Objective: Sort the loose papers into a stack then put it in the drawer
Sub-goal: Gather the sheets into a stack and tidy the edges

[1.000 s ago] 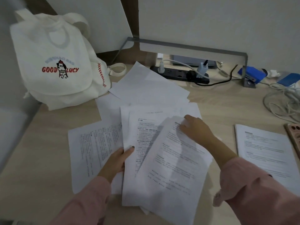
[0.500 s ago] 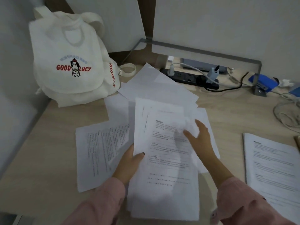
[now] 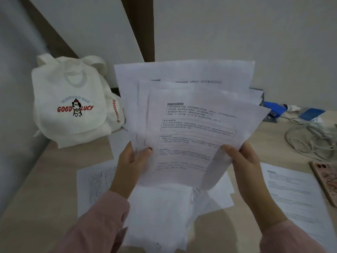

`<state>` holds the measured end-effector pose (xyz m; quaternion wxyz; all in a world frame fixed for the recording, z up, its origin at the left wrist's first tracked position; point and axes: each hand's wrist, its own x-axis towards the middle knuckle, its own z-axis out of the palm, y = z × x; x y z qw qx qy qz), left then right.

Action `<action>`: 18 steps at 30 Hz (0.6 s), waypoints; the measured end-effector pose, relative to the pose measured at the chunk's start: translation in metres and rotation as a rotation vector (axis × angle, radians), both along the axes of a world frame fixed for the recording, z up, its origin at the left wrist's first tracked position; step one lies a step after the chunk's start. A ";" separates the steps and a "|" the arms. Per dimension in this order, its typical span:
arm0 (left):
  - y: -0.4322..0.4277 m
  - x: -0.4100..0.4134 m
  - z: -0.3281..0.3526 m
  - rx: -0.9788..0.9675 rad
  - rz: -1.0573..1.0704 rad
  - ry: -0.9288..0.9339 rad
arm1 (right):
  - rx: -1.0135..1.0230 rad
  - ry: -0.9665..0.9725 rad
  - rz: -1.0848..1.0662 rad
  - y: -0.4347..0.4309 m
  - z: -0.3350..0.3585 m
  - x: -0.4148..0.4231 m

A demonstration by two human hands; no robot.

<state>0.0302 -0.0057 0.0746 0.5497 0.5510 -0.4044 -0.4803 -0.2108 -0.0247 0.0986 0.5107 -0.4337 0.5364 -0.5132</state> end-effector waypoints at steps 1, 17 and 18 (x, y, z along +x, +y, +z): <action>-0.002 -0.001 0.000 -0.007 0.002 0.010 | -0.022 0.005 -0.019 0.001 0.001 -0.001; 0.020 -0.030 -0.005 0.046 0.058 -0.108 | -0.041 0.038 -0.117 0.027 -0.016 0.001; 0.022 -0.032 -0.008 0.074 0.056 -0.116 | 0.010 0.056 -0.096 0.031 -0.024 -0.001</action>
